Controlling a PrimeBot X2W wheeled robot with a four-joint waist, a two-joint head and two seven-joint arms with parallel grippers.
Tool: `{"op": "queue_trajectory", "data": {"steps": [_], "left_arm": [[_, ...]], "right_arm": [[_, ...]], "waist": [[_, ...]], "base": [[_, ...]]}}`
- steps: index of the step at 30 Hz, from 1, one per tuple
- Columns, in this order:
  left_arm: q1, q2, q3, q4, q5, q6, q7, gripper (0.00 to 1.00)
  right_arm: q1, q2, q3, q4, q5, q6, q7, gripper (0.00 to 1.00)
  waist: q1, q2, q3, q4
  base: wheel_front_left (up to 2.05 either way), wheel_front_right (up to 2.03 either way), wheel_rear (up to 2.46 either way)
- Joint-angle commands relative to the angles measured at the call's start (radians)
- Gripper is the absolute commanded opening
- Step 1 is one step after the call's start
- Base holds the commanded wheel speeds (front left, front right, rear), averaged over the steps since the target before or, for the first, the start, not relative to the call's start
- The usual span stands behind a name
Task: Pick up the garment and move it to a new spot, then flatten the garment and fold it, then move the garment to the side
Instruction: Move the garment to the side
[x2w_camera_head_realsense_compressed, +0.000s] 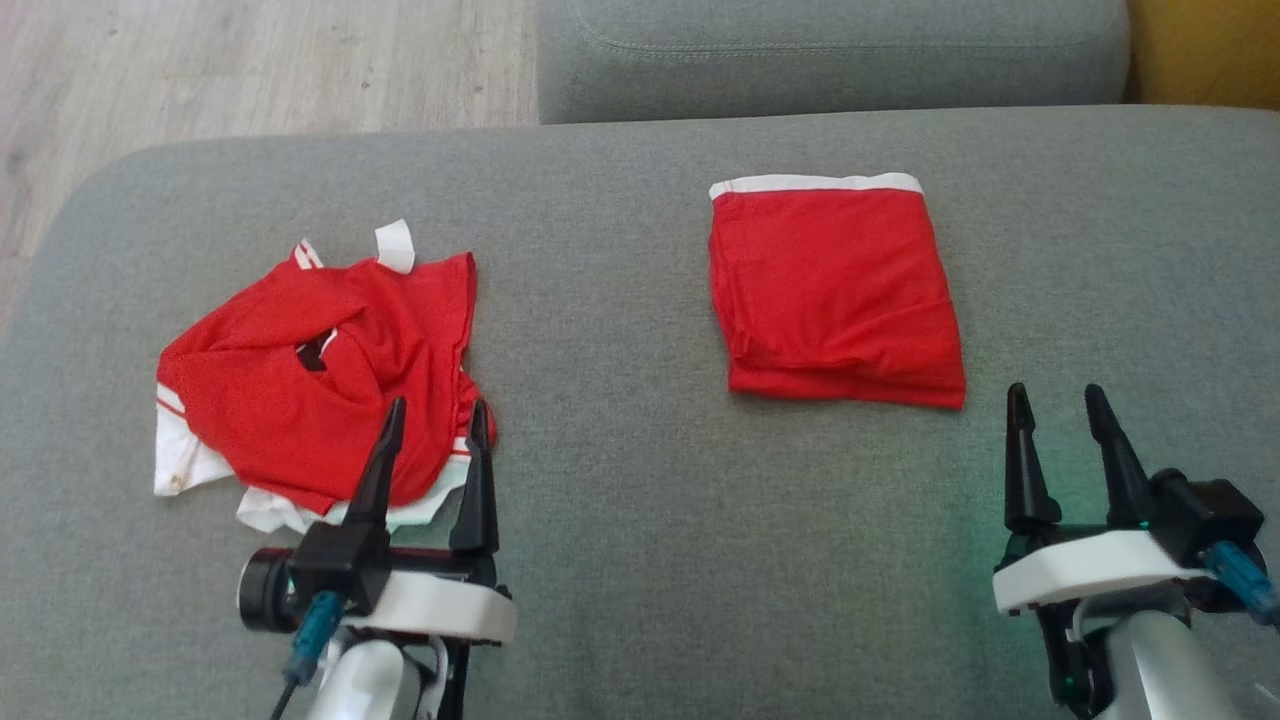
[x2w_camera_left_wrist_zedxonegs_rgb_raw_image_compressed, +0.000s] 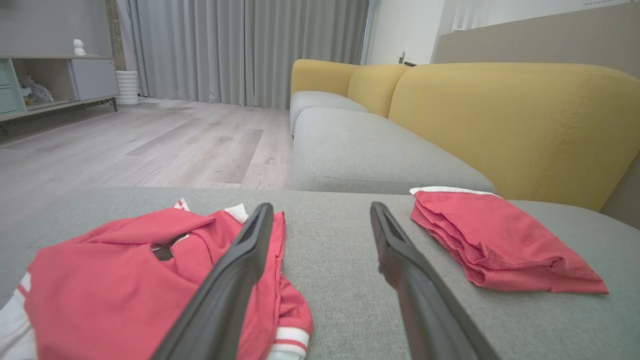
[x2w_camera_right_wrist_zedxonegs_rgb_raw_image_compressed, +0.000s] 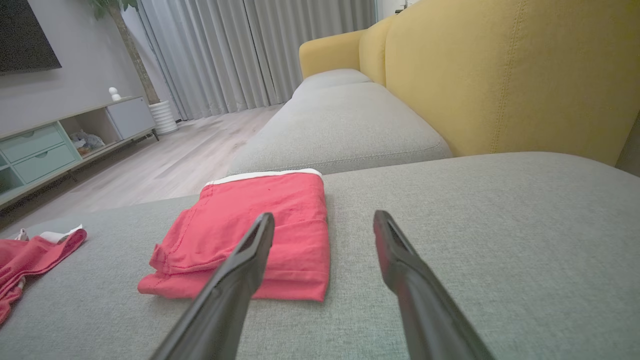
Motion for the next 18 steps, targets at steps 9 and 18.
{"op": "queue_trajectory", "data": {"steps": [9, 18], "left_arm": [[-0.056, 0.007, 0.023, -0.034, 0.021, -0.01, -0.008, 1.0], [-0.123, 0.007, -0.011, -0.047, 0.015, -0.013, -0.008, 1.0]], "right_arm": [[-0.066, -0.001, 0.019, -0.049, 0.006, 0.007, -0.01, 1.0], [-0.261, -0.002, -0.004, 0.046, -0.059, 0.007, 0.121, 1.0]], "waist": [[0.0001, 0.0, 0.049, 0.02], [0.0001, 0.0, 0.156, 0.065]], "base": [[0.0, 0.0, 0.0], [0.0, 0.0, 0.0]]}}
